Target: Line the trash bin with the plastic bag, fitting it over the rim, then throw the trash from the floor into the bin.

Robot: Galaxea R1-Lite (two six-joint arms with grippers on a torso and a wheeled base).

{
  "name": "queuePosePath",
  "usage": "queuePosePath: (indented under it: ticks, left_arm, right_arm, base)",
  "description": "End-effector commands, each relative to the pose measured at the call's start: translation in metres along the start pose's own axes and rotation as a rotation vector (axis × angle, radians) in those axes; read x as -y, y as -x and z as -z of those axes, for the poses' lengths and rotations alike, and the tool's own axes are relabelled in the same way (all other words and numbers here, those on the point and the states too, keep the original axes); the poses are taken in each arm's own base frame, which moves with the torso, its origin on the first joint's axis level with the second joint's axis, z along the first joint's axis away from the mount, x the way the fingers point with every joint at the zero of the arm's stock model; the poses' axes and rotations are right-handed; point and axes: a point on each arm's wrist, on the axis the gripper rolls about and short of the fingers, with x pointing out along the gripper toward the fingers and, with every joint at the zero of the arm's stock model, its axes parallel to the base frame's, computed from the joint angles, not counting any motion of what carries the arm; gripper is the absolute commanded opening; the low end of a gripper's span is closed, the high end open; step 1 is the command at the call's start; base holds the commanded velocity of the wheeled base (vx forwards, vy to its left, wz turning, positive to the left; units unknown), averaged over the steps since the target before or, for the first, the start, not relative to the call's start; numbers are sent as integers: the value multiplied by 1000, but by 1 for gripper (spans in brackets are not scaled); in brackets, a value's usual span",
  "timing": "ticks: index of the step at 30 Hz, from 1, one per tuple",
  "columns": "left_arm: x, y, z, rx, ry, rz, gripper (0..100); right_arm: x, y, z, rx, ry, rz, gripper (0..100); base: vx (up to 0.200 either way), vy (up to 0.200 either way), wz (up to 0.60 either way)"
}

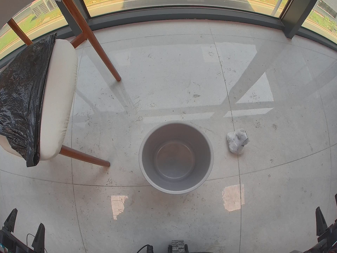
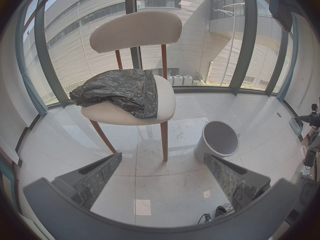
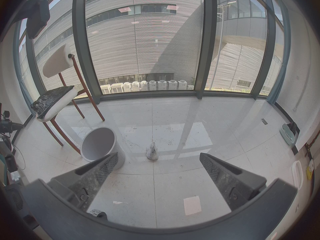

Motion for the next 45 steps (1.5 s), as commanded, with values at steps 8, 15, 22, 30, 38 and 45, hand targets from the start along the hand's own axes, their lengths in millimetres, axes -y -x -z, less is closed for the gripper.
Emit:
queuePosePath:
  ticks: [8, 15, 22, 30, 38, 45]
  left_arm:
    - [0, 2, -16, 205, -8, -1, 100]
    - [0, 3, -20, 240, -66, 14, 100]
    - [0, 11, -37, 282, -90, -1, 100]
    - [-1, 29, -55, 139, -85, 12, 100]
    - [-2, 23, -82, 48, -53, 25, 100]
    - [-2, -6, -118, -64, -17, 63, 100]
  right_arm:
    - [0, 0, 5, -1, -5, 4, 100]
    - [0, 0, 5, -1, -3, 2, 100]
    - [0, 0, 5, -1, -6, 2, 100]
    - [0, 0, 5, -1, -6, 2, 100]
    - [0, 0, 5, -1, -8, 4, 100]
    - [0, 0, 5, -1, -9, 5, 100]
  base:
    - [0, 0, 0]
    - [0, 0, 0]
    - [0, 0, 0]
    - [0, 0, 0]
    - [0, 0, 0]
    - [0, 0, 0]
